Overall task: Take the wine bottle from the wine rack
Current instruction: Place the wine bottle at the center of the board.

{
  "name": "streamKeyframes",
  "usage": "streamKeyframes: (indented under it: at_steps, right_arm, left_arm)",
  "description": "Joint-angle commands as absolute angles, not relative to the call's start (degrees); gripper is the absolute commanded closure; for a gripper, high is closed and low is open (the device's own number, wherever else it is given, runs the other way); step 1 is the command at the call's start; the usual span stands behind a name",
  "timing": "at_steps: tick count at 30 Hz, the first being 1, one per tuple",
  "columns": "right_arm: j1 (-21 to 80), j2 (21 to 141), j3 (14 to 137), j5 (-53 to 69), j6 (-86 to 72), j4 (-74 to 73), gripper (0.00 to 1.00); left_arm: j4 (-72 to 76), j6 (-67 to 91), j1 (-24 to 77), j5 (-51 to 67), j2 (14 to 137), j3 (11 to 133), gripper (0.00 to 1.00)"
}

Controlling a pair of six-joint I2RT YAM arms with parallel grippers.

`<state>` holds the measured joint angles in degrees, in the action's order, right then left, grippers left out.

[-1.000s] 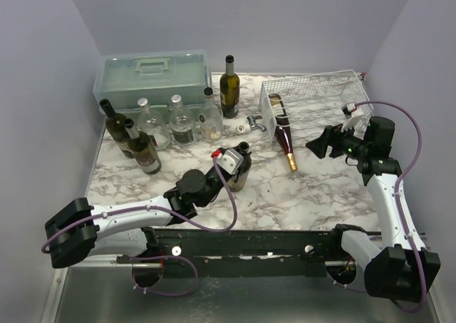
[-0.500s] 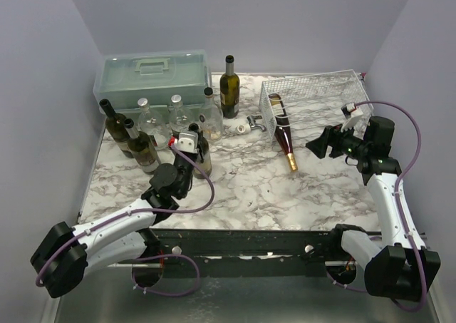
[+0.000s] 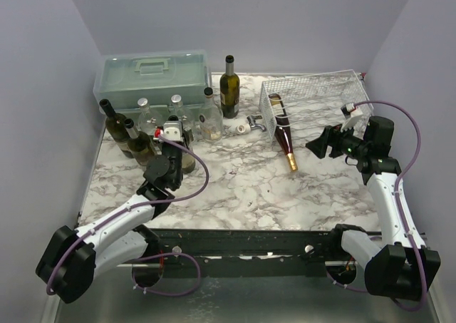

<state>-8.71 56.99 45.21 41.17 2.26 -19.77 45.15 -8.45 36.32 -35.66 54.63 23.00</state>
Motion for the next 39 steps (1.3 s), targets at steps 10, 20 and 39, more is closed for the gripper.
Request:
streamKeyframes:
  at_steps: [10, 20, 39]
  right_arm:
    - [-9.02, 57.29, 44.81, 40.42, 3.25, -19.35, 0.25]
    - [-9.01, 57.26, 44.81, 40.45, 3.39, -19.42, 0.25]
    - [-9.04, 57.5, 44.74, 40.18, 3.69, -19.47, 0.25]
  left_arm:
    - [50.71, -10.03, 32.0, -35.47, 56.59, 26.65, 0.97]
    - [50.03, -9.05, 31.95, -35.26, 54.47, 24.33, 0.52]
    - [31.62, 3.48, 31.99, -30.51, 39.52, 24.71, 0.06]
